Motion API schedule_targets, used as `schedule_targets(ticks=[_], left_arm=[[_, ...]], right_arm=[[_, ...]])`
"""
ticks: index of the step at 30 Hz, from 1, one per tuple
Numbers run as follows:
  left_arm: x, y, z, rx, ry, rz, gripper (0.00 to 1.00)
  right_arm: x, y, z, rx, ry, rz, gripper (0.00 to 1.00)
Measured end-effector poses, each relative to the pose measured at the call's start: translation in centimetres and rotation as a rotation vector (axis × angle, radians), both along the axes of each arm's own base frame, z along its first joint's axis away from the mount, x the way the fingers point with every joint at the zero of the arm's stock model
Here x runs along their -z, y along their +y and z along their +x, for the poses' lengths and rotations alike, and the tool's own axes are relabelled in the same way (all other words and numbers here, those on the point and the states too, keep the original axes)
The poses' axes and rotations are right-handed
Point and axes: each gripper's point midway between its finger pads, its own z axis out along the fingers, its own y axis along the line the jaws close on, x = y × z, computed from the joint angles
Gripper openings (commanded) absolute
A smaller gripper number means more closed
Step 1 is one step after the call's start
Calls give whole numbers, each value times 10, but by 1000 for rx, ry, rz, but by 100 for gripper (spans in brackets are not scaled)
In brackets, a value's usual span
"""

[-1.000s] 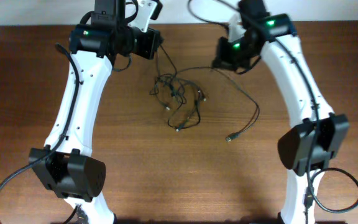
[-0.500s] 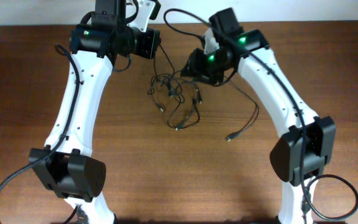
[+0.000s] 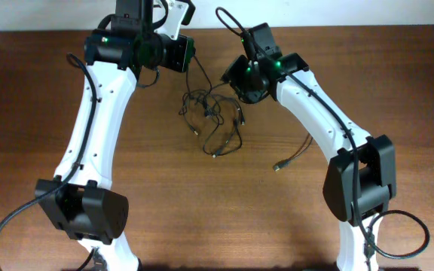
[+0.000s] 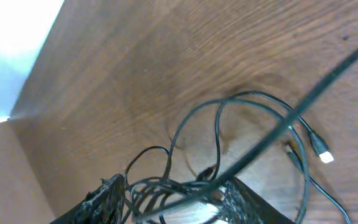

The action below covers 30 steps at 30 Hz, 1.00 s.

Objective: Untangle cables

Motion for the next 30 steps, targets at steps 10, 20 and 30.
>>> schedule_targets(ticks=[10, 20, 30], left_arm=[[0, -6, -2, 13, 0, 0, 0], [0, -6, -2, 13, 1, 0, 0], [11, 49, 17, -207, -34, 230, 0]], right_arm=[[46, 10, 24, -6, -19, 0, 6], [58, 4, -11, -366, -5, -72, 4], [-84, -165, -16, -208, -163, -64, 4]])
